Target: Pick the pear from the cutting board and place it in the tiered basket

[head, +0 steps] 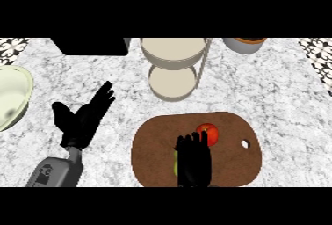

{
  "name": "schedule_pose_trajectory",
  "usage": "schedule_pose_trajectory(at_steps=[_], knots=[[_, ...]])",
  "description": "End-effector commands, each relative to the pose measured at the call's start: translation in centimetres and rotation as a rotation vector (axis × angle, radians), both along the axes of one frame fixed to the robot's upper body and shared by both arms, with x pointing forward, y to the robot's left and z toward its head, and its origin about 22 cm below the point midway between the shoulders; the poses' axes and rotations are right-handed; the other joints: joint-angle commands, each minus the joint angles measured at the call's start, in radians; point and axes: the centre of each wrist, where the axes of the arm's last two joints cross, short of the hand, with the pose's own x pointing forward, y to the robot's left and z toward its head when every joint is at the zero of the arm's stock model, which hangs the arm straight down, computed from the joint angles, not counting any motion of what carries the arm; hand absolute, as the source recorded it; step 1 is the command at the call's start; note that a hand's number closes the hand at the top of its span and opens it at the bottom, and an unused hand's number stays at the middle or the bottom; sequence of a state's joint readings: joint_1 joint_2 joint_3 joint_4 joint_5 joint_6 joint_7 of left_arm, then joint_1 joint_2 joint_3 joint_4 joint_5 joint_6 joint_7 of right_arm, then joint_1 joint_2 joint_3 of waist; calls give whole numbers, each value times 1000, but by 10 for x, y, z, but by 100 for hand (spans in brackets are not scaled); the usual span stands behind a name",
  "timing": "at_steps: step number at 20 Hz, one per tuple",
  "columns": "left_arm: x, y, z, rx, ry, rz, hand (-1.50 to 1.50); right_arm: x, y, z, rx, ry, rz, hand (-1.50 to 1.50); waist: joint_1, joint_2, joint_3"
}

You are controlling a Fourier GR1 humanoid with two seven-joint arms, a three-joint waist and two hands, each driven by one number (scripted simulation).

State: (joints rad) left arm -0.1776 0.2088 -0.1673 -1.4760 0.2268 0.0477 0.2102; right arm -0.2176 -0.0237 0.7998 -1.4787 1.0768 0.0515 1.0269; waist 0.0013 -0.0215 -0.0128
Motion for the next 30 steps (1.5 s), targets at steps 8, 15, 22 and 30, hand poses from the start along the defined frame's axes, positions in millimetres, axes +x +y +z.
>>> schedule_pose_trajectory(at_steps=[8, 15, 22, 30], knots=[[-5, 10, -6, -12, 13, 51, 0, -1, -32, 4, 111, -42, -707, 150, -47, 9, 11], [-5, 15, -3, -4, 16, 51, 0, -8, -38, 47, 268, -276, -741, 150, -50, -2, 10], [-9, 16, -11, -2, 41, 59, 0, -14, -38, 105, 294, -599, -707, 150, -43, -5, 4], [1, 12, 1, 4, 7, 7, 0, -15, -36, 147, 212, -775, -695, 150, -11, 5, 4]])
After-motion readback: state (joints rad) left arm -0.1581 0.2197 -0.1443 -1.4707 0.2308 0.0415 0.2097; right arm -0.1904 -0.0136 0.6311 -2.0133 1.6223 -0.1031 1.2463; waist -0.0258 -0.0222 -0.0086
